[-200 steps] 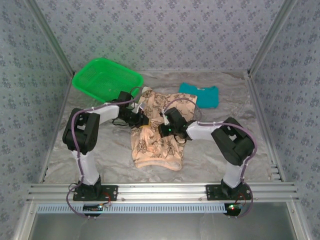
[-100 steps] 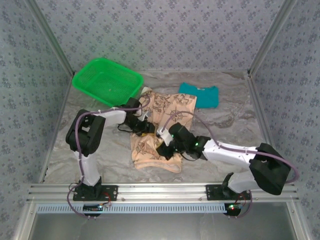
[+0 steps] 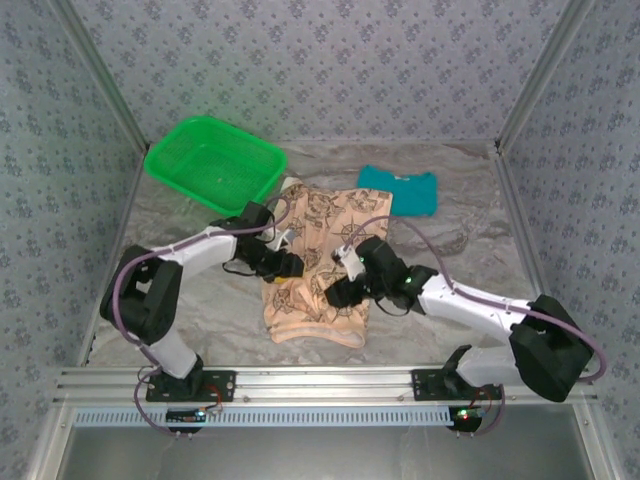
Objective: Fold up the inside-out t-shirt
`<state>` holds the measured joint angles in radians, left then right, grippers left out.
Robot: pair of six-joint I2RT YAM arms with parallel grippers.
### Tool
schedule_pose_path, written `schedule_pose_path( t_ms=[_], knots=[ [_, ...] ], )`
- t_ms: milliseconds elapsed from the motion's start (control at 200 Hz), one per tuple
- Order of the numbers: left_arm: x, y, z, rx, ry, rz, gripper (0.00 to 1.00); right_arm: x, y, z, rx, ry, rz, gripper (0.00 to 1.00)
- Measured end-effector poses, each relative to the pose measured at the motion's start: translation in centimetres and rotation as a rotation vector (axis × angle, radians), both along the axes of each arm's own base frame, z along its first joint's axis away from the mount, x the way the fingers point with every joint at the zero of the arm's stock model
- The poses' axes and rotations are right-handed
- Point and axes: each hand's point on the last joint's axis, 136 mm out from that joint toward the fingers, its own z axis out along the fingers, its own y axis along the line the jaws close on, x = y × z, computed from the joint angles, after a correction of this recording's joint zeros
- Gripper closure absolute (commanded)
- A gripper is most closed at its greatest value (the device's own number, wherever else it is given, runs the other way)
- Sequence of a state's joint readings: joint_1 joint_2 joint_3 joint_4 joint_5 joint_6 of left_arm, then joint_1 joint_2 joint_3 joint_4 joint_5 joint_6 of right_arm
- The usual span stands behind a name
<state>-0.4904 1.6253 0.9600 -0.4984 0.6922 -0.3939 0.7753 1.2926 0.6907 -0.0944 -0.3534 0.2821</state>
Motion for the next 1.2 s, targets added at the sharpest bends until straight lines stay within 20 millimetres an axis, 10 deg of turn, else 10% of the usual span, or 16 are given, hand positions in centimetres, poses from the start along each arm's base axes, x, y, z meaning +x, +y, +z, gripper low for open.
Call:
schedule_pose_path(
  t_ms=[200, 325, 455, 695, 825, 979, 1199],
  knots=[
    [-2.4, -2.0, 0.8, -0.032, -0.001, -0.077, 0.53, -0.6, 1.0, -2.8, -0.029, 0.115, 0.004, 0.57],
    [-3.2, -2.5, -0.5, -0.009, 0.034, -0.089, 0.63, -2.4, 2.4, -3.7, -0.028, 0.164, 0.039, 0.89],
    [-2.9, -2.0, -2.1, 0.038, 0.066, -0.061, 0.79, -3.9, 3.6, -3.3, -0.010, 0.165, 0.089, 1.00],
    [-1.7, -0.7, -2.6, 0.063, 0.074, -0.010, 0.71, -6.6, 4.6, 1.3, 0.057, 0.098, 0.170, 1.00],
    [-1.7, -0.6, -2.1, 0.044, 0.062, -0.006, 0.56, -4.2, 2.7, 0.8, 0.012, 0.077, 0.048, 1.00],
    [-3.4, -0.9, 0.9, -0.013, -0.010, -0.048, 0.50, 1.2, -3.5, -5.4, -0.080, 0.211, -0.256, 1.00],
    [-7.5, -4.0, -0.1, 0.024, -0.023, -0.194, 0.47, 1.4, -5.1, -7.8, -0.115, 0.266, -0.346, 1.00]
  ],
)
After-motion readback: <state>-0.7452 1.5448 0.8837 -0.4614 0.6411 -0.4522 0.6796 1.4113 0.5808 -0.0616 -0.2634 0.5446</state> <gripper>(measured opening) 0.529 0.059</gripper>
